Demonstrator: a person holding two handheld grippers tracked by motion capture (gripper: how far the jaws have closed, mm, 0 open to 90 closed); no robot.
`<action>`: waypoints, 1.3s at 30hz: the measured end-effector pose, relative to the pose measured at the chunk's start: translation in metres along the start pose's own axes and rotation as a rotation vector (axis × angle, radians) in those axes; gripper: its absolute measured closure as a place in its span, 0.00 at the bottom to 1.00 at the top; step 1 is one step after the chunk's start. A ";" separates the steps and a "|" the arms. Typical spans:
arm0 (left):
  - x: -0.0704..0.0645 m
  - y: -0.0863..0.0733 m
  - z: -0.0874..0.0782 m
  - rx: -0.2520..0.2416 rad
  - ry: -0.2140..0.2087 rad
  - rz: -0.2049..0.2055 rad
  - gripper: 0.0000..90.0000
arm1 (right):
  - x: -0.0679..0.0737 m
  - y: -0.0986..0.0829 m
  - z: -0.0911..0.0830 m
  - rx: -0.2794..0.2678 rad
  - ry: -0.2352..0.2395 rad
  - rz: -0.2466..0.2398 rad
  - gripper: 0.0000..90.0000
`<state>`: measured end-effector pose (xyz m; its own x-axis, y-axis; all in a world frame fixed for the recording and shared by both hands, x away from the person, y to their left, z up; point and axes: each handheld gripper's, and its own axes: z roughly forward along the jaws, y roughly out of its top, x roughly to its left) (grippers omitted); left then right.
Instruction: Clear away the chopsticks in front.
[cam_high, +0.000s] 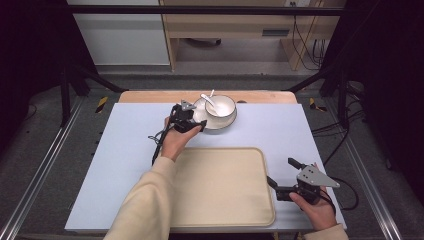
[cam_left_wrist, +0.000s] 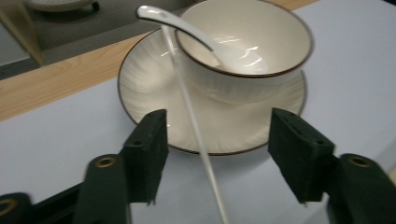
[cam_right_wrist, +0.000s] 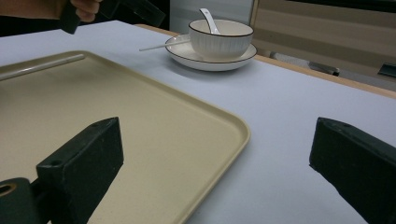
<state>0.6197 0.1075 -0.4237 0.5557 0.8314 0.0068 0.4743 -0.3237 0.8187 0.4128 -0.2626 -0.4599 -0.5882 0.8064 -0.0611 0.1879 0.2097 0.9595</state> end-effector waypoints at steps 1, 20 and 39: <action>0.002 -0.001 0.008 0.030 0.018 -0.011 0.51 | 0.000 0.000 0.000 0.001 0.001 0.000 0.03; 0.006 -0.007 0.044 0.050 0.081 -0.028 0.66 | 0.000 0.000 0.000 0.002 0.006 0.002 0.04; 0.000 -0.009 0.054 0.068 0.131 -0.061 0.92 | -0.001 -0.001 0.000 0.003 0.006 0.001 0.04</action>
<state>0.6522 0.0858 -0.4623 0.4330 0.9006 0.0365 0.5522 -0.2971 0.7790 0.4127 -0.2635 -0.4603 -0.5929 0.8031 -0.0588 0.1904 0.2107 0.9588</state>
